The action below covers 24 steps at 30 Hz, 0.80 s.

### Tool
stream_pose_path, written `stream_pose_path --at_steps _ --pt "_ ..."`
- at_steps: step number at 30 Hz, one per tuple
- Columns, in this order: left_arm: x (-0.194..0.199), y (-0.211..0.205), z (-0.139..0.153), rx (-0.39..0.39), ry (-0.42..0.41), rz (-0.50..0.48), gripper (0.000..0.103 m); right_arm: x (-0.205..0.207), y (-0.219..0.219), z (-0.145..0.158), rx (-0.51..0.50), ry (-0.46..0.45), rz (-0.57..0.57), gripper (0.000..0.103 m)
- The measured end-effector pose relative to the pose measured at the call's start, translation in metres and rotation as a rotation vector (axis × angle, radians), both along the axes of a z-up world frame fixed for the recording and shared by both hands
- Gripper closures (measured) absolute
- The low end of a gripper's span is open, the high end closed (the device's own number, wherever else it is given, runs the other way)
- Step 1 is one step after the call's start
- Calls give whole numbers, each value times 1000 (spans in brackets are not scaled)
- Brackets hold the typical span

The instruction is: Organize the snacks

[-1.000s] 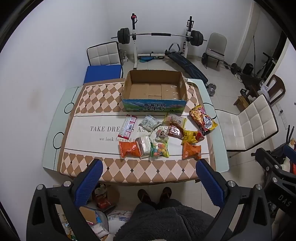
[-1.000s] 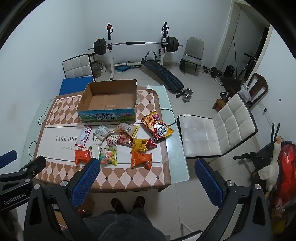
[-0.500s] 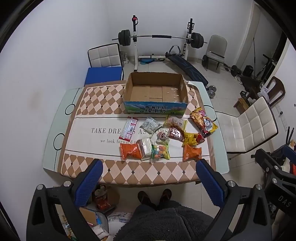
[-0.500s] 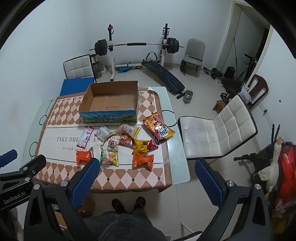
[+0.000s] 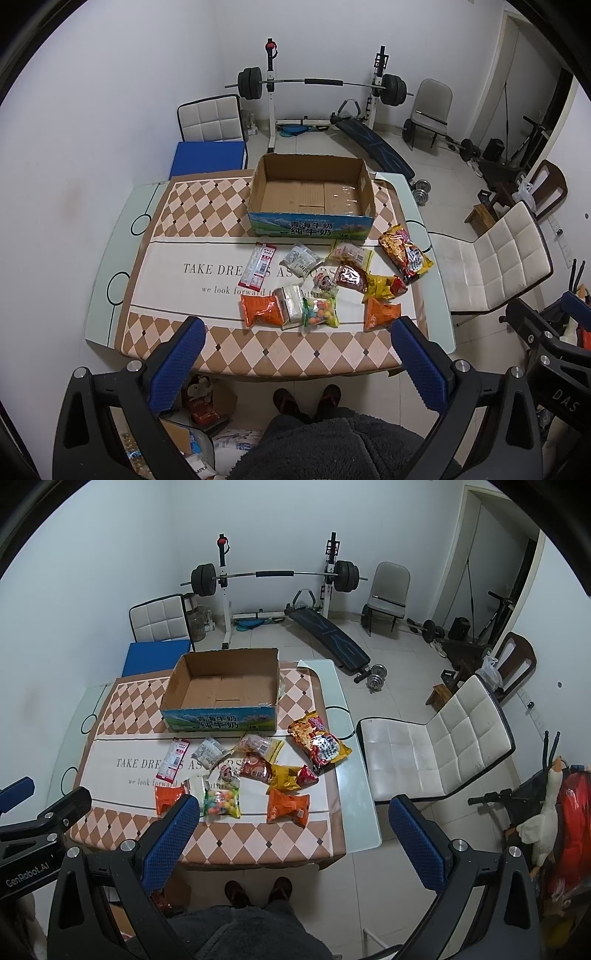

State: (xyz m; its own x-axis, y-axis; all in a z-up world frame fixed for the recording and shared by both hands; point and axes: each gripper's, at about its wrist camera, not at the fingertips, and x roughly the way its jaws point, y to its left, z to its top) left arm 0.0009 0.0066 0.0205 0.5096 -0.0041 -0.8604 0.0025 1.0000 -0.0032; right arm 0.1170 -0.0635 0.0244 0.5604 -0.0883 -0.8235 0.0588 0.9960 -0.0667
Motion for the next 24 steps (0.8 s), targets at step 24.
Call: stream_pose_path --at_steps 24 --pt "0 -1 3 -4 -1 -2 0 2 1 3 1 -3 0 0"
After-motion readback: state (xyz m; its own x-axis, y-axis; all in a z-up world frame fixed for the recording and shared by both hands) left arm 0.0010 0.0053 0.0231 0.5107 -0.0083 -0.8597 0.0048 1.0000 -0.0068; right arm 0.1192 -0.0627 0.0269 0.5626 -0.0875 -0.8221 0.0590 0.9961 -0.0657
